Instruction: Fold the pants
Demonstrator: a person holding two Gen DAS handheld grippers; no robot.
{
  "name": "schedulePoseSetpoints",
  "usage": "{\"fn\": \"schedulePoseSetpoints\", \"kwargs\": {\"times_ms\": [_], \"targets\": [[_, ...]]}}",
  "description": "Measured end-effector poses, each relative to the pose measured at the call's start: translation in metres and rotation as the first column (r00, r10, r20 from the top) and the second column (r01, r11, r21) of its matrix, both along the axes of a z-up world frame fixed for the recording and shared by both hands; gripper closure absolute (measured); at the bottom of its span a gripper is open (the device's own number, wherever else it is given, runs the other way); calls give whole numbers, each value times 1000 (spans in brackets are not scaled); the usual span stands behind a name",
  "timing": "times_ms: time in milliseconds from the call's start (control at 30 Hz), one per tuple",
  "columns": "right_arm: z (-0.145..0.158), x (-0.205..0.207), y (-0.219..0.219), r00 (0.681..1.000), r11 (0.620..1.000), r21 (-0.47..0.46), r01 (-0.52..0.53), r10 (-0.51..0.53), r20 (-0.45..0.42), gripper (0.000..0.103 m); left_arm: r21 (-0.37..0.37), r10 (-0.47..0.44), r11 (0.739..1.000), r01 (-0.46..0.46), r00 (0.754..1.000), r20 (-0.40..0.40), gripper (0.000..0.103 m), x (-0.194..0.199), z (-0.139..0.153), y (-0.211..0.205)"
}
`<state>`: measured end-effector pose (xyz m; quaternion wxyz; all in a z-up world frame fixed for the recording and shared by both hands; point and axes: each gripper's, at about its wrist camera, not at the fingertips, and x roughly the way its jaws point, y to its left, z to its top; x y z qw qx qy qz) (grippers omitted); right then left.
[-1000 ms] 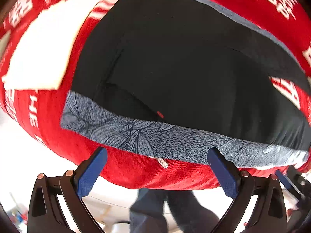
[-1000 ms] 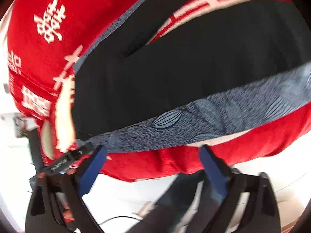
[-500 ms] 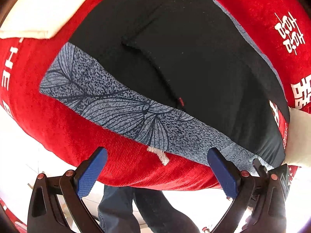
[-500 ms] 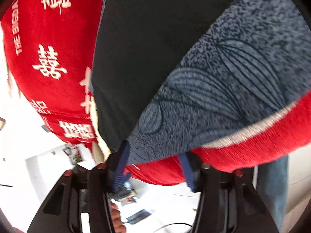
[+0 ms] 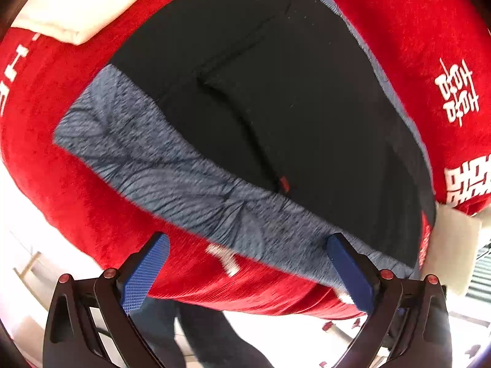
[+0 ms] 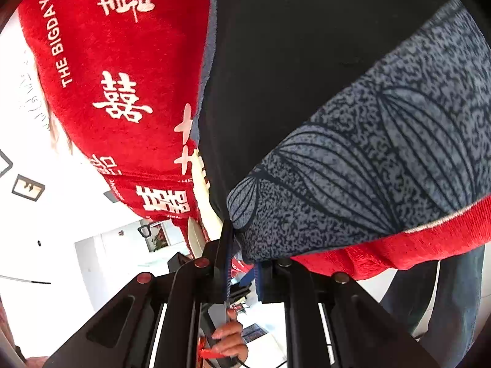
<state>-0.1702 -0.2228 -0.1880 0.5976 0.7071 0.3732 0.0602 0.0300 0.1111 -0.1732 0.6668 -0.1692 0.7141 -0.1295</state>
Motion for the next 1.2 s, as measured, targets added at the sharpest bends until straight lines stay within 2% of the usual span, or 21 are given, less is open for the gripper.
{"fn": "schedulePoseSetpoints", "kwargs": {"times_ms": [67,100,167,200,233,267,300,400,533,733,867,1000,1200], "targets": [[-3,0,0,1000,1000,1,-11,11,-6,90,2,-10,1000,10,1000,0,0,5,-2,-7],[-4,1,0,1000,1000,1,-16,16,-10,90,10,-15,1000,15,1000,-3,5,7,-4,-8],[-8,0,0,1000,1000,9,-19,19,-18,90,38,-16,999,16,1000,-5,6,7,-5,-11],[-10,3,0,1000,1000,14,-18,18,-23,90,57,-17,998,16,1000,12,17,8,-2,-11],[-12,3,0,999,1000,16,-18,19,-30,90,78,-28,997,25,999,31,38,9,2,-11],[-13,3,0,999,1000,14,-21,21,-41,90,69,-42,997,39,998,49,52,10,8,-11],[-13,4,0,999,1000,15,-18,19,-41,91,53,-47,998,44,998,51,73,12,10,-9],[-6,6,-4,1000,1000,16,-13,13,-21,92,30,-34,999,33,998,56,84,22,20,1],[17,16,-12,1000,1000,-6,-22,22,17,92,45,-67,997,62,993,101,84,24,53,0],[59,53,-40,996,995,-72,-68,72,59,94,82,-144,988,131,972,186,84,40,109,-25],[74,94,-68,993,988,-123,-92,100,58,94,99,-209,977,189,943,260,84,88,130,-64],[67,140,-96,995,985,-145,-97,101,18,95,108,-246,969,223,925,290,84,143,123,-103],[31,211,-132,993,982,-152,-108,98,-70,94,153,-292,954,257,913,284,82,218,90,-151]]}}
